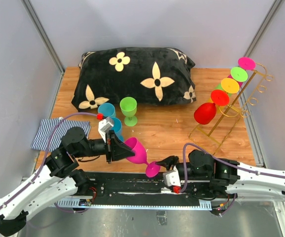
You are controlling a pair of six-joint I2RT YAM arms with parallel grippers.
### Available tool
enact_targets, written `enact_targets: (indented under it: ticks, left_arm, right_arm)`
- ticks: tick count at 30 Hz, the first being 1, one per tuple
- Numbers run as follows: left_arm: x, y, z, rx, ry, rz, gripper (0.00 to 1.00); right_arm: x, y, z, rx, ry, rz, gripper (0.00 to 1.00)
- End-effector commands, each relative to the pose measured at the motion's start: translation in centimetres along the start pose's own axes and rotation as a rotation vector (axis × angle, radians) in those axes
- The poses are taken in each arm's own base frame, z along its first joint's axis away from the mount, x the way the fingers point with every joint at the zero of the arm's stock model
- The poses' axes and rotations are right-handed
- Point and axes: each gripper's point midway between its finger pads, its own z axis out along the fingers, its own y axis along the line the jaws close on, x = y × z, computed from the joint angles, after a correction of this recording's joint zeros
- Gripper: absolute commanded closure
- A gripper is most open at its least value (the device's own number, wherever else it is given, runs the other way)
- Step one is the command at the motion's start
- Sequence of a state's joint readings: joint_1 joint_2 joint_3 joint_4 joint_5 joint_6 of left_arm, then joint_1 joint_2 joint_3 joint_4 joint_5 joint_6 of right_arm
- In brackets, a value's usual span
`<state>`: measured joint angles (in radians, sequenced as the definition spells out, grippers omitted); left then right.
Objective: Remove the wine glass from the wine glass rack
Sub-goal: Place the wine glass at the center of the board.
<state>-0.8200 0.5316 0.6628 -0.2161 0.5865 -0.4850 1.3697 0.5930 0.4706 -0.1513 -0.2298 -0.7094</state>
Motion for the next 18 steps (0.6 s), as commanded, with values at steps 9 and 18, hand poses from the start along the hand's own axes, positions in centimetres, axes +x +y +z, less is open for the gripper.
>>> enact_targets:
  ticks: [9, 18]
  left_arm:
    - [-4.9, 5.2, -1.1, -0.375, -0.154, 0.031, 0.99]
    - [-3.9, 10.7, 1.0, -0.551, -0.053, 0.120, 1.00]
  right_arm:
    - [-1.4, -1.7, 0.1, 0.167, -0.110, 0.224, 0.34]
    - [-1.5, -1.9, -0.1, 0.204, -0.119, 0.365, 0.24]
